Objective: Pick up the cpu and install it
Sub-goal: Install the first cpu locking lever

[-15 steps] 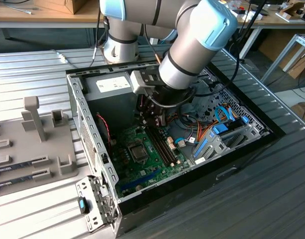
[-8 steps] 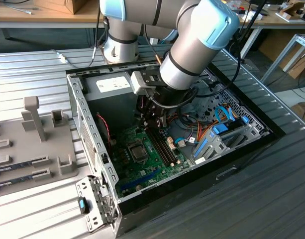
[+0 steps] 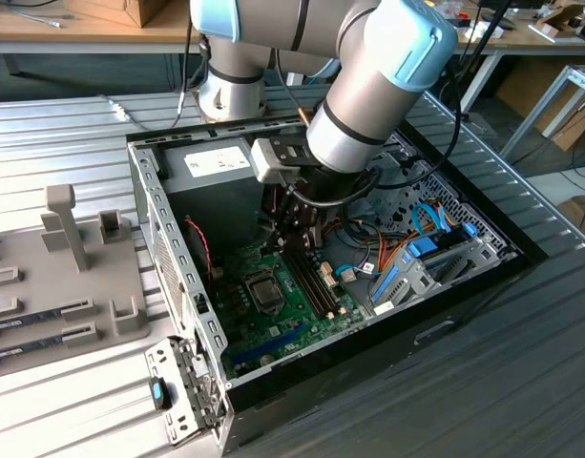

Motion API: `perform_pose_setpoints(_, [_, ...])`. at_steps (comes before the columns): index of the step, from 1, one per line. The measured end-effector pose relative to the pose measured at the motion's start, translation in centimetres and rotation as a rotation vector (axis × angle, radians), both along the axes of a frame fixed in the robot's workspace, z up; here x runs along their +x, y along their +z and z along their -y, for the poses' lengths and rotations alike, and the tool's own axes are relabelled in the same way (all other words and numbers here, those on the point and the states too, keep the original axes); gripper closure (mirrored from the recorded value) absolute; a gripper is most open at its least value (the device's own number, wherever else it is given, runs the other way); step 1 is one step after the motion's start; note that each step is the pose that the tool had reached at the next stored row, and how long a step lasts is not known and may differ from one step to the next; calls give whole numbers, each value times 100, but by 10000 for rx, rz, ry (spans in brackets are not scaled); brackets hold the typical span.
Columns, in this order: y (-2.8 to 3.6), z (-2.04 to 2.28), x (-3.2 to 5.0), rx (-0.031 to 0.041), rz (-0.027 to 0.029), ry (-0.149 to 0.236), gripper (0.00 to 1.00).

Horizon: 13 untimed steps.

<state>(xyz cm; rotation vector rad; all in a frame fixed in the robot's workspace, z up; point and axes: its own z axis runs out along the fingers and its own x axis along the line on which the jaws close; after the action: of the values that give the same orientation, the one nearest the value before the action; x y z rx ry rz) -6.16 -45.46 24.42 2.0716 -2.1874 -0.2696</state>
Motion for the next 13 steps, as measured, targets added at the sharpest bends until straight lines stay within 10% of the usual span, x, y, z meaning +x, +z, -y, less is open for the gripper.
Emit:
perform_pose_setpoints(3, [-1,0,0,-689,2,4,89])
perform_pose_setpoints(5, [-1,0,0,-948,1,5,89])
perform_pose_setpoints(13, [-9,35,10,-988,-1,6,89])
